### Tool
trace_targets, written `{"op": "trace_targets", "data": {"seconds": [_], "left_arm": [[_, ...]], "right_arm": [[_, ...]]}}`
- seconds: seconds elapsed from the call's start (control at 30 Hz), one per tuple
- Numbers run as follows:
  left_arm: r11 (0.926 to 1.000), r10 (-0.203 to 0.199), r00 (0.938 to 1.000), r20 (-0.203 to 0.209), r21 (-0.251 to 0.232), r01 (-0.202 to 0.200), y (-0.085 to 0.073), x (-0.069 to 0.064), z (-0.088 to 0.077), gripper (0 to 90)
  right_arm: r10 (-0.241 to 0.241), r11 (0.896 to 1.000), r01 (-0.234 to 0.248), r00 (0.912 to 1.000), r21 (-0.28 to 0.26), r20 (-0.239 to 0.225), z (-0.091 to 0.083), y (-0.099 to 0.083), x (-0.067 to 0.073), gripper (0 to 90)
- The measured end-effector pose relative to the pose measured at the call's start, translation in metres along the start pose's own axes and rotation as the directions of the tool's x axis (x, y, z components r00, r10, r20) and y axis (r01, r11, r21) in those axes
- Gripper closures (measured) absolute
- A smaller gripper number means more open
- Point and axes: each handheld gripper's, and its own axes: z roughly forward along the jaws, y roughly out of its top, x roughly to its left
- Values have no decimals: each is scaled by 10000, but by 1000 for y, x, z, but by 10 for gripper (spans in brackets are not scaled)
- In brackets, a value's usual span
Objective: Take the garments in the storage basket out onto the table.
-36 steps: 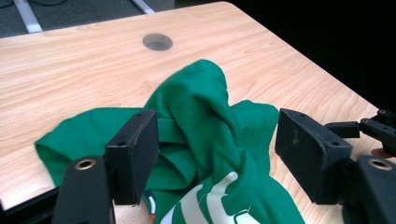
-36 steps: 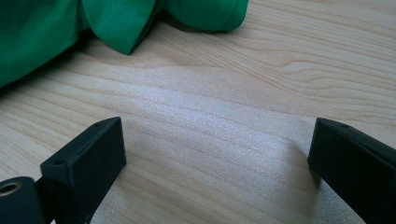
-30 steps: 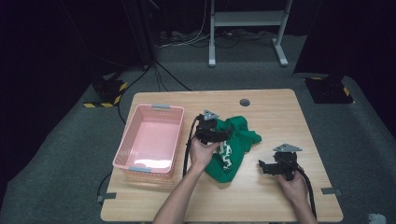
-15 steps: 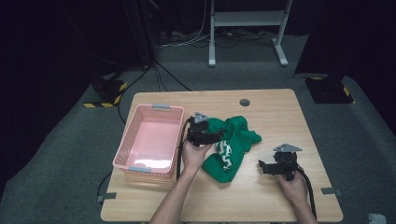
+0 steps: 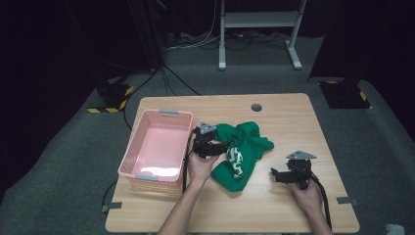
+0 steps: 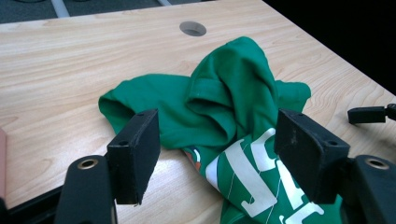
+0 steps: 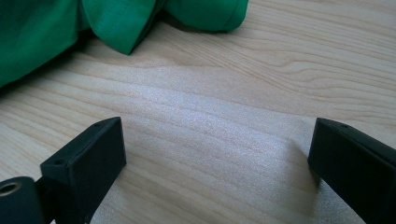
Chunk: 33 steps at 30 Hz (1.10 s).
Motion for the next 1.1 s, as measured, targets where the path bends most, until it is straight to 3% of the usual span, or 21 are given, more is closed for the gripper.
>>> {"op": "trace_targets", "data": {"seconds": [0.67,0.87,1.1], "left_arm": [[9997,-2,9997,-253,262,9,-22,0,10,307],[9989,-339,9994,-89,331,342,-28,3,16,306],[9980,-250,9994,-238,569,263,-33,3,21,302]], "right_arm": [[-24,10000,24,10000,-14,-8,0,0,0,42],[-26,10000,26,10000,-15,-10,0,0,0,42],[-26,10000,26,10000,-16,-10,0,0,0,42]]}}
